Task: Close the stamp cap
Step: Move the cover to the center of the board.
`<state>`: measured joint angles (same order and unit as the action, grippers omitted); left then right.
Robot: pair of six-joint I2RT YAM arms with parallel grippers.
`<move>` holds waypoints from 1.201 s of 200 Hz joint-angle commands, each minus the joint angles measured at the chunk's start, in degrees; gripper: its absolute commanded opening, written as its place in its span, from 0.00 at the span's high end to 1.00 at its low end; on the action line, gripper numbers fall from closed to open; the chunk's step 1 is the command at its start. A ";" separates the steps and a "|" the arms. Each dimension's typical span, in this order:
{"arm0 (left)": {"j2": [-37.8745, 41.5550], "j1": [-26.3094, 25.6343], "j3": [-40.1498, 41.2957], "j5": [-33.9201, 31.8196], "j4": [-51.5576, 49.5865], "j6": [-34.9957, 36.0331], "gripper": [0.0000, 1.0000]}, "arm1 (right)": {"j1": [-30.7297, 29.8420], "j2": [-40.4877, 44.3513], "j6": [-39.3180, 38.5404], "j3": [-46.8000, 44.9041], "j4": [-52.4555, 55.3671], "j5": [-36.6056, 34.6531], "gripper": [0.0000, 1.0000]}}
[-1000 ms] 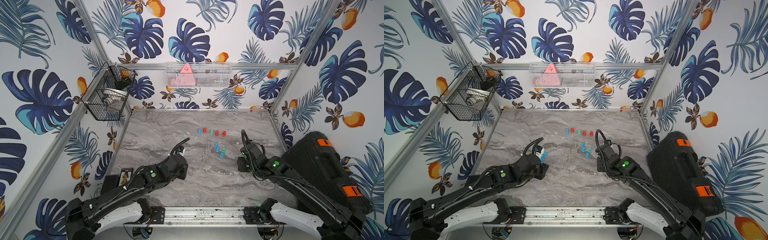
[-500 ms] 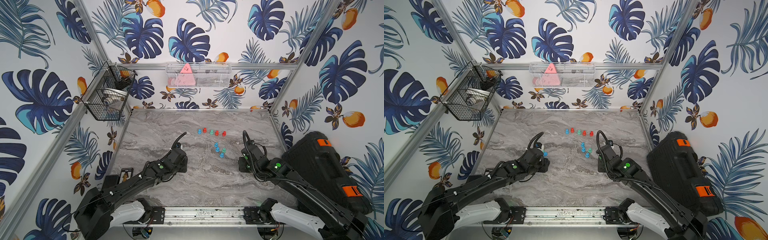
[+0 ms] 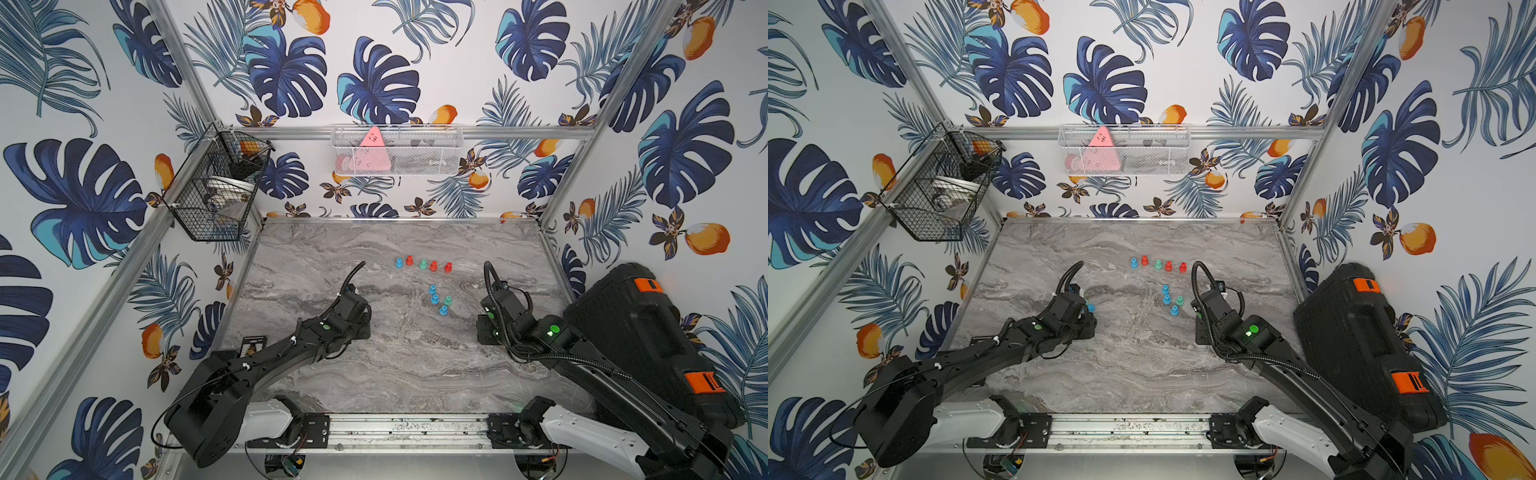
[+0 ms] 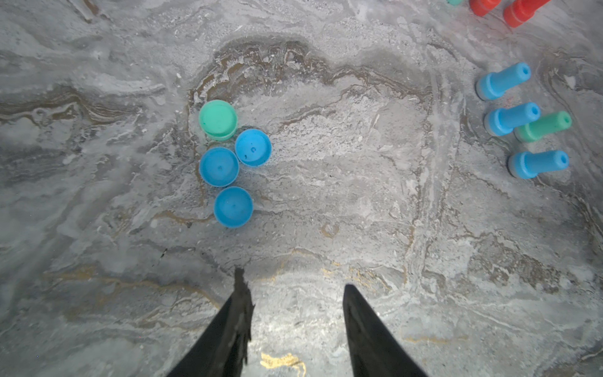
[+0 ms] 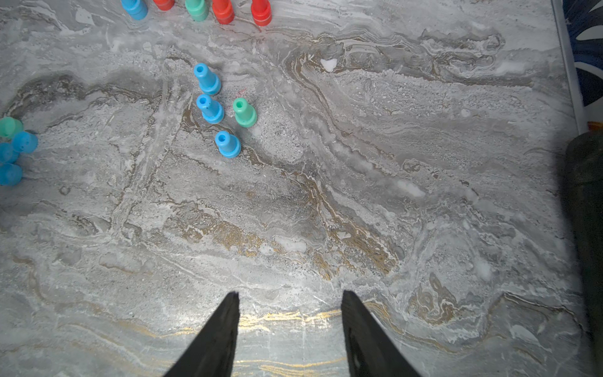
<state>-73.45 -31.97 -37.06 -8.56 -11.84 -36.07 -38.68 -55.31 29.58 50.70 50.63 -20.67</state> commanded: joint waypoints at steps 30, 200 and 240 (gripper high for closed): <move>-2.94 1.87 0.23 1.15 4.46 -0.18 0.50 | -0.06 -0.83 0.90 -0.02 -0.92 -0.60 0.47; -12.74 4.45 -2.75 1.79 9.20 0.30 0.51 | -0.08 -1.26 0.56 -0.16 -1.41 -0.15 0.46; -14.31 4.79 -2.66 1.92 10.30 0.33 0.51 | -0.08 -1.63 0.48 -0.07 -1.41 -0.01 0.46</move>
<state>-87.07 -27.55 -39.40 -6.61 -3.62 -35.88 -38.68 -56.69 29.54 50.63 50.24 -20.60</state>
